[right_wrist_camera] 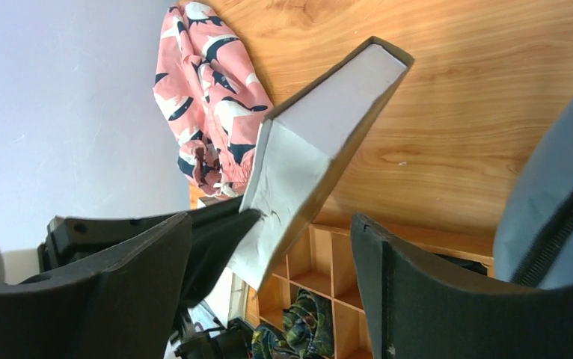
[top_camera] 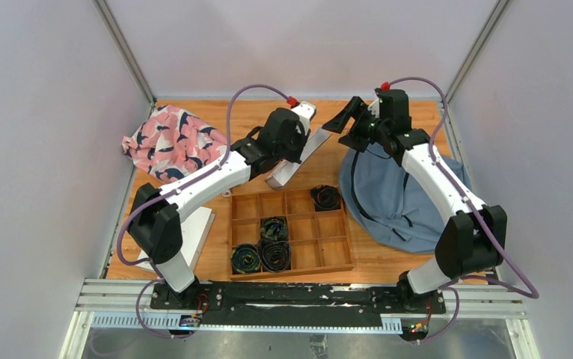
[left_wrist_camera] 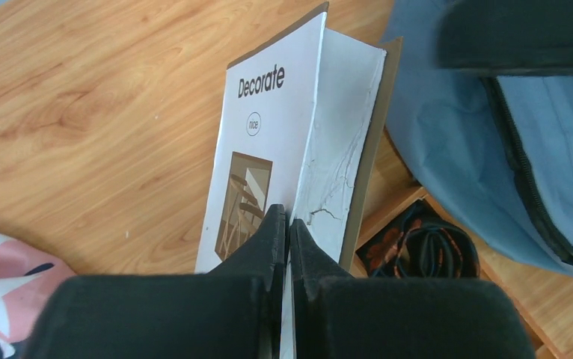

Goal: Pack the student bag
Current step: Place the book in the student bag.

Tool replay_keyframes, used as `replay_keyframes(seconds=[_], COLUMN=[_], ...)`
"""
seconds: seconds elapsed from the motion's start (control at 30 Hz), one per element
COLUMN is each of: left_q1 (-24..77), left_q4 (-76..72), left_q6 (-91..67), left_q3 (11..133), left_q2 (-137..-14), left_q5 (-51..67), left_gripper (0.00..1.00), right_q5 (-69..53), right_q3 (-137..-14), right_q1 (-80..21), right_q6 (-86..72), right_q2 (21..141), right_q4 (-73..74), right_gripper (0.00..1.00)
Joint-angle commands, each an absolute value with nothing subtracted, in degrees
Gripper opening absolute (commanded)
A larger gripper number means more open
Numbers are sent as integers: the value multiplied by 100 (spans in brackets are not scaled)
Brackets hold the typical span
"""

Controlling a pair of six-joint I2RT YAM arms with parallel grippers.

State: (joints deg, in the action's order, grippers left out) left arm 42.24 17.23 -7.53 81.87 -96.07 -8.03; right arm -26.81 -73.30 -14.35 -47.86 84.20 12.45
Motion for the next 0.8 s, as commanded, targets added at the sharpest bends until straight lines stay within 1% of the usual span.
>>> replay_keyframes(seconds=[0.0,0.1,0.2,0.4,0.47,0.77], left_q1=[4254,4254,4262,4263,4290,4474], left_q4=[1254,1227,1210,1208,1237,1302], left_q6=[-945,-990,-1034,-1022,-965,-915], left_q3=[8172,8149,8121,8088,8091,8166], left_q2=[-9383,-9396,-9403,-9432,-9470,-9729], left_q5=[-413,-323,-259,-170,-149,-279], left_gripper=[0,0,0,0,0,0], right_q5=[-2194,-2030,-1945,-2147,-2189,-2399], right_q3=[-7817,-7943,-8092,-8258,-8267,-7851], right_q1=[-1791,-1860,-1865,-1867,-1867,-1883], right_q6=[-4927,-5065,-5187,-5246,-5247,-5480], right_q2=[8767,8994,9247,9673,9761,9793], right_q4=[1712,1871,2097,2188,2184,1795], right_gripper=[83,94,96,98,96,74])
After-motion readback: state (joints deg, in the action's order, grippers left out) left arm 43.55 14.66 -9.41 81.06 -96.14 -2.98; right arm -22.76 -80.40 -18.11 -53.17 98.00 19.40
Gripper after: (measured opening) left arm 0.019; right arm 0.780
